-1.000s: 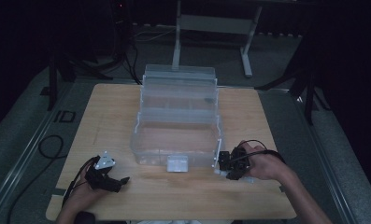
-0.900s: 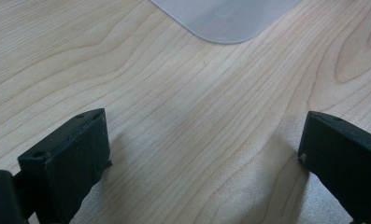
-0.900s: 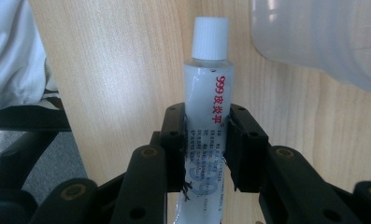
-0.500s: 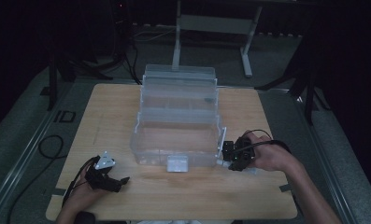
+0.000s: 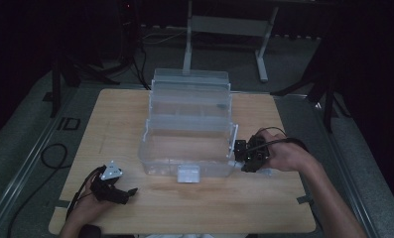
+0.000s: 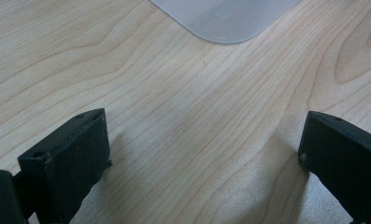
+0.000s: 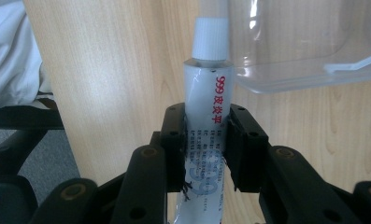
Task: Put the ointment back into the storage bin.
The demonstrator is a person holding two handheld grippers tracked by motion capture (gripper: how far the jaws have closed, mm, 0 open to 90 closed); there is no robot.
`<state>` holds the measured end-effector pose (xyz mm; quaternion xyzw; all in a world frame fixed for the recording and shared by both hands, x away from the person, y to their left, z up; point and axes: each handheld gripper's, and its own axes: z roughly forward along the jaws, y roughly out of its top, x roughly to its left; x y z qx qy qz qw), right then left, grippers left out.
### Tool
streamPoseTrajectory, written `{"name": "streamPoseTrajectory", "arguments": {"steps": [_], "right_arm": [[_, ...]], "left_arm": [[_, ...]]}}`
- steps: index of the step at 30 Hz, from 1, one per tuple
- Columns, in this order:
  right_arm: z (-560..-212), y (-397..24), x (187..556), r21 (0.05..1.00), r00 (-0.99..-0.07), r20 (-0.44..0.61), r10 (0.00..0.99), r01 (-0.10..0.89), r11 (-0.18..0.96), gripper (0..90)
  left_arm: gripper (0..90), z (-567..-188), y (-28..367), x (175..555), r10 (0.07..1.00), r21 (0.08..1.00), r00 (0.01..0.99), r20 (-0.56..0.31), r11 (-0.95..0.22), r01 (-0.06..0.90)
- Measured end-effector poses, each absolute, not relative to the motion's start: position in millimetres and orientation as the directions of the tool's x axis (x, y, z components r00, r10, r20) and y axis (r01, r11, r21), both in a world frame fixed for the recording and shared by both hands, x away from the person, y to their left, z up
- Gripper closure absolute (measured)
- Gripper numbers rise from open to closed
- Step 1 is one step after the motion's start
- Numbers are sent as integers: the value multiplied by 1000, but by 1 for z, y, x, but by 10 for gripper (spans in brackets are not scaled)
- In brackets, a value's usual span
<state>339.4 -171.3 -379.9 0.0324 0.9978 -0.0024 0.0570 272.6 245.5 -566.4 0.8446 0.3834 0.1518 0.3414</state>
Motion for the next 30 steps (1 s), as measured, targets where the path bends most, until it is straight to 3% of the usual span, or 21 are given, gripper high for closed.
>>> {"name": "streamPoseTrajectory", "arguments": {"steps": [30], "right_arm": [[-353, -138, 363, 16, -990, -140, 33, 31, 999, 703]], "left_arm": [[26, -566, 246, 273, 751, 693, 660, -5, -473, 544]]}}
